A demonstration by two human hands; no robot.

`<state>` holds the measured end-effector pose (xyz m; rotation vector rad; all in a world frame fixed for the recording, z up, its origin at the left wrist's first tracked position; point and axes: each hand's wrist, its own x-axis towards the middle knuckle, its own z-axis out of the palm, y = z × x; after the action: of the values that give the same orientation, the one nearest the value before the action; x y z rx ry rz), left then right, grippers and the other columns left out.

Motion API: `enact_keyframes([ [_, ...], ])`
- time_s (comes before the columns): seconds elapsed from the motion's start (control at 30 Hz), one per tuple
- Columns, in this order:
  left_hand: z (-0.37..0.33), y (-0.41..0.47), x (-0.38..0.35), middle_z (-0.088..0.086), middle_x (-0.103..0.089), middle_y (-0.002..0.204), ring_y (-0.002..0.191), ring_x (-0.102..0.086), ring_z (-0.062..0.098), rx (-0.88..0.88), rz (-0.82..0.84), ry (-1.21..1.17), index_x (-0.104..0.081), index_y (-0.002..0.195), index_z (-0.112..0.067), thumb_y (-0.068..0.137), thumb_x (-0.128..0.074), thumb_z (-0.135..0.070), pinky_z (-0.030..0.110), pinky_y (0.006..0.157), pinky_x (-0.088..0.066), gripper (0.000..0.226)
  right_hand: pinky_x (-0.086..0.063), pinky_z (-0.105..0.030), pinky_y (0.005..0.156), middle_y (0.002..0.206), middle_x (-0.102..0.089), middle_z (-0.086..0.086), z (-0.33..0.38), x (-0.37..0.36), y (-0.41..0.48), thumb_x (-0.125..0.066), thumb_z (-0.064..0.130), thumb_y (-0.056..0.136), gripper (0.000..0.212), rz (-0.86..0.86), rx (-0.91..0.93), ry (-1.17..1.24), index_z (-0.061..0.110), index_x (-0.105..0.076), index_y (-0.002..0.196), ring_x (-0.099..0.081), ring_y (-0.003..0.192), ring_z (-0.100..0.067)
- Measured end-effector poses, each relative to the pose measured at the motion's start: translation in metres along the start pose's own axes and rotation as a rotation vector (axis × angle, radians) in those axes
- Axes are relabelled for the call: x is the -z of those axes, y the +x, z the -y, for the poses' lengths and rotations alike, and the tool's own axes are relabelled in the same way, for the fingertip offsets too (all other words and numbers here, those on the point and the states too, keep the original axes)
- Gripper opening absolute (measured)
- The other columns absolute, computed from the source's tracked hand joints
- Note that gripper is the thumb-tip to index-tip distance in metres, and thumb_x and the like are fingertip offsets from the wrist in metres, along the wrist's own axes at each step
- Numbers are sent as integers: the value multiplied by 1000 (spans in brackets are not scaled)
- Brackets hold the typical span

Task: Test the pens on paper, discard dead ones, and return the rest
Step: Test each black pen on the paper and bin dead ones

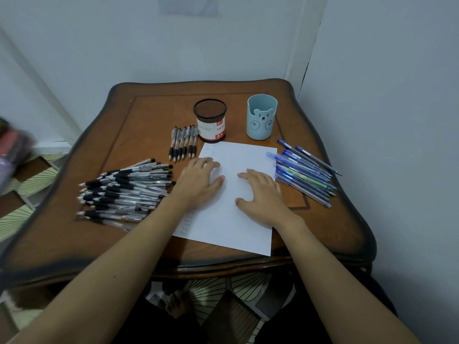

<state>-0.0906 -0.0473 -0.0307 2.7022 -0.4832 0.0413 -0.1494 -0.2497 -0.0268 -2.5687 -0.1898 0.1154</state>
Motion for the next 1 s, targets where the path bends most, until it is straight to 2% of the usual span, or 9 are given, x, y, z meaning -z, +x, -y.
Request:
enact_keyframes([
  [0.13, -7, -10, -3, 2, -33, 160, 148, -23, 22, 13, 67, 120, -37, 152, -19, 102, -38, -52, 42, 119, -20, 60, -4, -44, 121, 166, -13, 2, 3, -1, 0, -43, 45, 101, 64, 13, -18, -142, 28, -20, 158, -4, 152, -19],
  [0.27, -14, -18, 3, 6, -29, 162, 150, -20, 23, 15, 106, 97, -34, 154, -15, 103, -40, -49, 38, 121, -17, 62, -13, -41, 118, 160, -29, 2, 8, -5, -4, -43, 44, 100, 54, -72, 10, -200, 28, -37, 151, -19, 147, -17],
  [0.37, -13, -26, 10, 4, -30, 162, 150, -20, 21, 31, 148, 58, -36, 153, -14, 102, -44, -48, 36, 120, -20, 62, -19, -36, 108, 145, -46, 7, 11, -9, -7, -47, 41, 97, 42, -167, 34, -205, 29, -51, 137, -34, 135, -13],
  [0.5, -7, -35, 20, 4, -32, 161, 149, -24, 19, 19, 220, 19, -41, 150, -14, 99, -55, -45, 32, 118, -22, 61, -23, -33, 102, 133, -53, 8, 13, -11, -10, -51, 36, 95, 33, -216, 62, -168, 28, -57, 126, -41, 125, -12],
  [0.57, -2, -40, 25, 4, -32, 161, 148, -25, 18, -5, 255, 19, -42, 149, -14, 98, -58, -42, 29, 117, -21, 60, -21, -35, 111, 144, -47, 4, 14, -11, -9, -50, 35, 96, 40, -198, 54, -156, 27, -53, 135, -36, 135, -13],
  [0.63, 1, -44, 28, 5, -31, 161, 149, -25, 17, -31, 278, 22, -42, 149, -14, 98, -59, -41, 27, 117, -20, 60, -12, -41, 120, 159, -33, 1, 15, -11, -6, -47, 38, 99, 51, -135, 33, -175, 28, -41, 149, -22, 148, -17],
  [0.77, 2, -47, 32, 4, -32, 161, 148, -25, 17, -50, 308, 18, -43, 148, -14, 100, -57, -36, 26, 115, -20, 55, -1, -47, 122, 167, -13, 0, 16, -12, 0, -37, 43, 103, 58, -3, -17, -233, 29, -23, 157, -3, 154, -21],
  [0.83, 7, -46, 35, 4, -40, 155, 145, -31, 20, -48, 269, 8, -51, 143, -16, 101, -54, -31, 30, 114, -24, 44, 0, -48, 123, 167, -12, 1, 14, -13, 1, -35, 46, 103, 58, 11, -22, -246, 30, -22, 157, -2, 154, -21],
  [1.0, 24, -42, 46, 5, -59, 134, 130, -44, 27, 99, -26, 89, -65, 127, -17, 100, -50, -19, 46, 109, -35, 31, -1, -49, 124, 167, -13, 2, 14, -13, -2, -34, 48, 103, 58, -9, -20, -251, 30, -22, 157, -3, 154, -21],
])
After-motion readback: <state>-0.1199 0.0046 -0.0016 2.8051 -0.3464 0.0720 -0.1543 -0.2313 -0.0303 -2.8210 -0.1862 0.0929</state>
